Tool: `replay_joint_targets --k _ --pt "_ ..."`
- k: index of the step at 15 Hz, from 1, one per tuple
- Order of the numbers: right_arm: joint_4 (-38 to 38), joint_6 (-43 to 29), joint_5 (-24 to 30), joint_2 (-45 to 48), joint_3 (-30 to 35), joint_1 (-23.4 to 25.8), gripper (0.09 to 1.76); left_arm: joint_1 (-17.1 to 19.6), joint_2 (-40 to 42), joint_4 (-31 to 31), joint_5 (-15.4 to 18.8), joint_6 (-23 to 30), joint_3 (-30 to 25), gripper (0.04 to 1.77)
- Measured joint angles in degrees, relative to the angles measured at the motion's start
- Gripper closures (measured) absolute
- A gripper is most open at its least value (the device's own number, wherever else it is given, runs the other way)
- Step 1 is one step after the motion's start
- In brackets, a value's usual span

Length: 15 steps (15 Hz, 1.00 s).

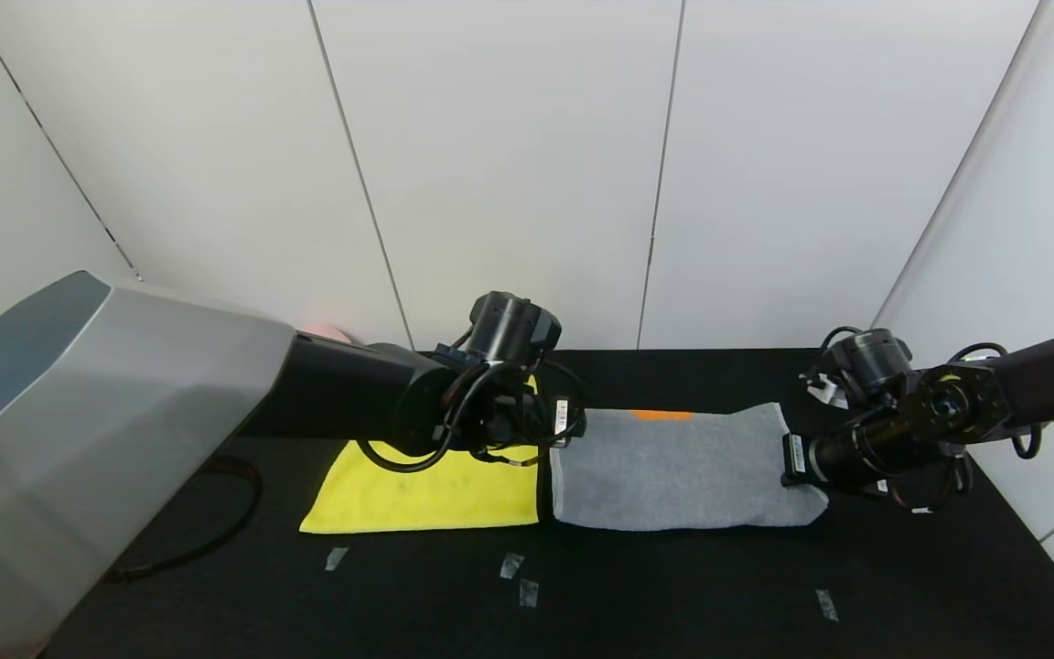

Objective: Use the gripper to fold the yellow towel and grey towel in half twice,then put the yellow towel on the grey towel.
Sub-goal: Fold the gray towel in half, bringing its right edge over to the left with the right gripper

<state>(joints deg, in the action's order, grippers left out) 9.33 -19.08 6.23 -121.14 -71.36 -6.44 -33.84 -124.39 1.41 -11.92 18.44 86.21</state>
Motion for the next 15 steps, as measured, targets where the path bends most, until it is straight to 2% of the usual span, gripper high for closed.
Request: replay_joint_targets --k 10,15 --pt "2.0 2.2 0.3 3.7 0.1 7.1 1.71 0.0 -0.1 0.1 0.0 -0.1 0.0 0.09" --pt "2.0 2.5 0.3 5.1 0.2 7.8 1.71 0.0 0.0 0.1 0.0 0.0 0.1 0.09"
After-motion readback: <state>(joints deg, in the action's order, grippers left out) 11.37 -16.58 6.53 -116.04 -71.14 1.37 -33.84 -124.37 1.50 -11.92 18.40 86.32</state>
